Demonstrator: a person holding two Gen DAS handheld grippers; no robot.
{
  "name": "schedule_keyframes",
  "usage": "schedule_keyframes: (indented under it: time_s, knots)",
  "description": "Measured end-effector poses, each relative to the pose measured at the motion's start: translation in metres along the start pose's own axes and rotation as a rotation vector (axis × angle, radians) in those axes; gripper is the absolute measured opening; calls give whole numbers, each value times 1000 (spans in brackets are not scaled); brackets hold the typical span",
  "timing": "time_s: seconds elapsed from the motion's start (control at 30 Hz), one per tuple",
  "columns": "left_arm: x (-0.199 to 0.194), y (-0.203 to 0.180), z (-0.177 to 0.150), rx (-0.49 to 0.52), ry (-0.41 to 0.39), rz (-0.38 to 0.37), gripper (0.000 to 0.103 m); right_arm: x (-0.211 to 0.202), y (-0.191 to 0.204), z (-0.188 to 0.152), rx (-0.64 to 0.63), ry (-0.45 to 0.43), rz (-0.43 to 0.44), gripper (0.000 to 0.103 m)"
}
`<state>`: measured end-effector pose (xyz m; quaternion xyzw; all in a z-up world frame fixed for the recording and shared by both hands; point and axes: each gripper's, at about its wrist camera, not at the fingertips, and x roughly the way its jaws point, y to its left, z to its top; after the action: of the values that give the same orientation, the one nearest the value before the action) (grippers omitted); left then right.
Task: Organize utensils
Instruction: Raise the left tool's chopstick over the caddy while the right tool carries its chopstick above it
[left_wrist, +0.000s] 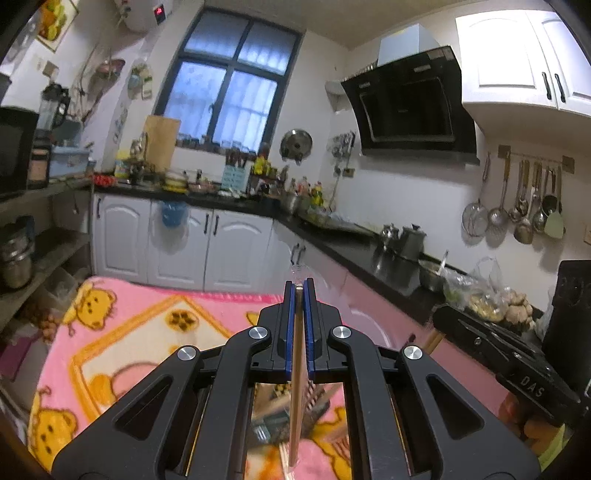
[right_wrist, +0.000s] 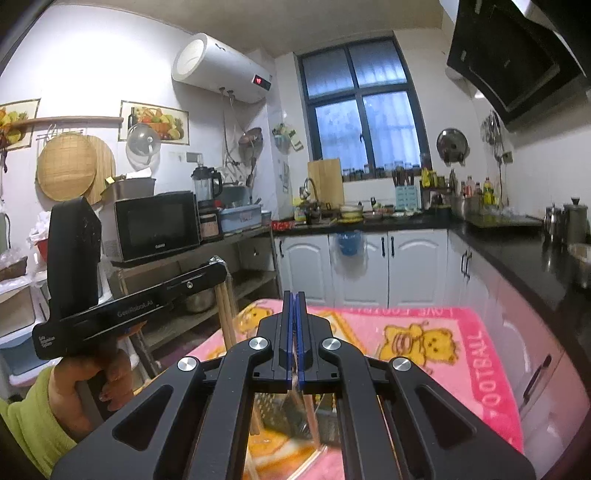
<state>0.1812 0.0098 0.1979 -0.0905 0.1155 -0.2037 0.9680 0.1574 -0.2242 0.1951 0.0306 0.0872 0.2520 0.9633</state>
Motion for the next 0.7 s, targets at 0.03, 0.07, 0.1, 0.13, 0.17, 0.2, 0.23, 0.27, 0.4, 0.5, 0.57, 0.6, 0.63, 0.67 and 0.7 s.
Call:
schedule_keyframes:
  time_s: [0.03,0.07,0.1,0.13,0.17,0.2,0.23,0.27,0.4,0.5,0.57,0.6,0.63,0.67,0.7]
  knots:
    - [0,0,3,4,-9,5,2,2,-1,3,-1,-6,-2,2]
    - [-1,1,7,6,-21,11,2,4,-1,6,0,-12,-2,2]
    - [-1,2,11,8,-33,19,2,5,-2,9,-1,-19,-3,2]
    - [-1,3,13,12,-40,24,2,7,-3,12,-3,-26,-5,2]
    - [0,3,16,16,-49,33,2,9,-4,16,-5,-34,-9,2]
    - [0,4,19,20,-61,44,2,11,-5,18,-5,-39,-11,2]
    - [0,5,21,22,-68,51,2,14,-6,22,-5,-45,-13,2]
    - [0,6,23,24,-77,63,2,15,-7,23,-5,-49,-16,2]
    - [5,13,26,14,-97,94,2,22,-11,29,-10,-63,-31,2]
    - [13,20,23,4,-104,120,2,30,-14,29,-13,-62,-48,2]
    - [18,24,20,-6,-110,132,2,36,-16,28,-16,-60,-68,2]
    - [20,27,18,-11,-115,143,2,39,-15,26,-21,-58,-77,2]
    - [23,28,16,-11,-117,150,2,42,-17,24,-24,-55,-84,2]
    - [25,30,14,-11,-120,156,2,45,-16,23,-23,-52,-86,2]
    - [28,31,12,-9,-120,165,2,49,-18,21,-20,-43,-90,2]
